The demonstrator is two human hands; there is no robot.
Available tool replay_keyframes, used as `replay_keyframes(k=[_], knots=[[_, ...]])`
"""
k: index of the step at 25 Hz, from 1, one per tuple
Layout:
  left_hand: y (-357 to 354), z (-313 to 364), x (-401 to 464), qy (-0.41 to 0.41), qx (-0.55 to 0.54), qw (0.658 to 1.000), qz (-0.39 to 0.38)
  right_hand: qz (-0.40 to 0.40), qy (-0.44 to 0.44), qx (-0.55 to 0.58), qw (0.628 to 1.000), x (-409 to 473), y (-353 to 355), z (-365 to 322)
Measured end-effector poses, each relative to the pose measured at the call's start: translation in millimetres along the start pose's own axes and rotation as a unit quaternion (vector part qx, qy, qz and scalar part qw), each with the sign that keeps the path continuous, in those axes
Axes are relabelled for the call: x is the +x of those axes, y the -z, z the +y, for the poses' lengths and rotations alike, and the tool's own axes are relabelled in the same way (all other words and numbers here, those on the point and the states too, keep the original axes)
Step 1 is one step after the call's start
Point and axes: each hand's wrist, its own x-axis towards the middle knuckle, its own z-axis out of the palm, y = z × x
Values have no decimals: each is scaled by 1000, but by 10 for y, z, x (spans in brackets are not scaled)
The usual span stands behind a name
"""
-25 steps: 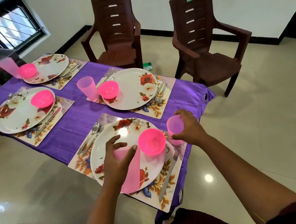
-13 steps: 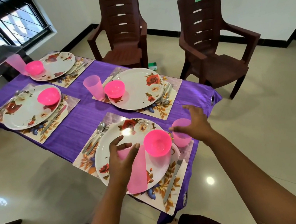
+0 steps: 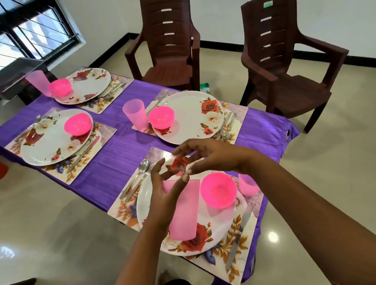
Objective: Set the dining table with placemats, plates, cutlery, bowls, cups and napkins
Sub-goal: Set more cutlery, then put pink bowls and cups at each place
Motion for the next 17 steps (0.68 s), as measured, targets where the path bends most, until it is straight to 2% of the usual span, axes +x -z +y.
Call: replay_keyframes(k=[4, 8, 13, 17], knots=[[199, -9, 343, -11, -67, 994, -88, -90, -31, -2, 995, 253, 39, -167], [453, 129, 752, -19, -91, 984, -154, -88, -57, -32, 994, 678, -96, -284], [1108, 151, 1259, -15, -75, 984, -163, -17, -46, -1, 999, 1436, -309, -350], [1763, 146, 1508, 19, -51, 983, -177, 132, -47, 65, 988, 1981, -543, -388]])
